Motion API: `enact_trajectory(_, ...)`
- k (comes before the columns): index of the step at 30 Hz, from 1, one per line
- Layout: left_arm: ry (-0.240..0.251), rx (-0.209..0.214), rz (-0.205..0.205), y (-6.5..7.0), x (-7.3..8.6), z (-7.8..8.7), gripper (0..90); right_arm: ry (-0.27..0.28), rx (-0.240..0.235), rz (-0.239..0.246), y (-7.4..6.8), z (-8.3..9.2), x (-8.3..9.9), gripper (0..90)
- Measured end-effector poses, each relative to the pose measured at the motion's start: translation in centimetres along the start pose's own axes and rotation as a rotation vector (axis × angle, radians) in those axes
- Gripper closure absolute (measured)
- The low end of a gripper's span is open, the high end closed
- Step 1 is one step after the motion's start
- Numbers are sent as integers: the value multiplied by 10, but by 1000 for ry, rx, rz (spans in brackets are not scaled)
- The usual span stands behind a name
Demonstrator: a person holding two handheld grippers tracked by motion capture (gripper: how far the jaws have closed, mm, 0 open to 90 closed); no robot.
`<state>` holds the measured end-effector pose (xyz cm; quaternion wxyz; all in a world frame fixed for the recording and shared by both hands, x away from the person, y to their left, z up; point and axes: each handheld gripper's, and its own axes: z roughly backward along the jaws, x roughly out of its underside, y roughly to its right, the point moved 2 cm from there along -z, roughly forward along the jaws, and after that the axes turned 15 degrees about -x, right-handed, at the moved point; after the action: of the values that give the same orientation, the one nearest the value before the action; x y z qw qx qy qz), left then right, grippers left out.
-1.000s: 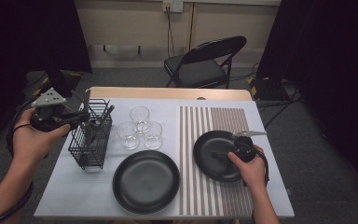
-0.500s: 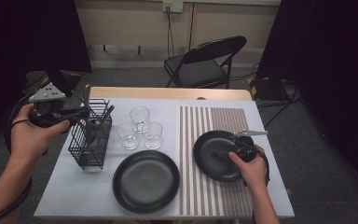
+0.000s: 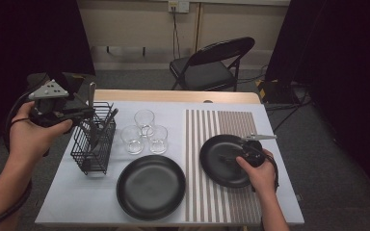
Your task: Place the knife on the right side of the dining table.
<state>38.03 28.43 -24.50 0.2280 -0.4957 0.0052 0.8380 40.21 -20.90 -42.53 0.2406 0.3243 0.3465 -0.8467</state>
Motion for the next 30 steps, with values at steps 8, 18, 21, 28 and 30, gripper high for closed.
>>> enact_trajectory(8, 12, 4, -11, 3, -11, 3, 836, 3, -2, 5, 0, 0, 0, 247)
enact_trajectory(18, 28, 5, -18, 5, -22, 9, 836, 2, 0, 7, 0, 0, -1, 247)
enact_trajectory(21, 31, 11, -16, 6, -25, 9, 836, 2, 0, 8, 0, 0, -1, 247)
enact_trajectory(28, 38, 26, -20, 10, -29, 9, 836, 1, -2, 6, 0, 0, 0, 248)
enact_trajectory(30, 40, 32, -18, 12, -30, 9, 836, 1, -2, 6, 0, 0, 0, 247)
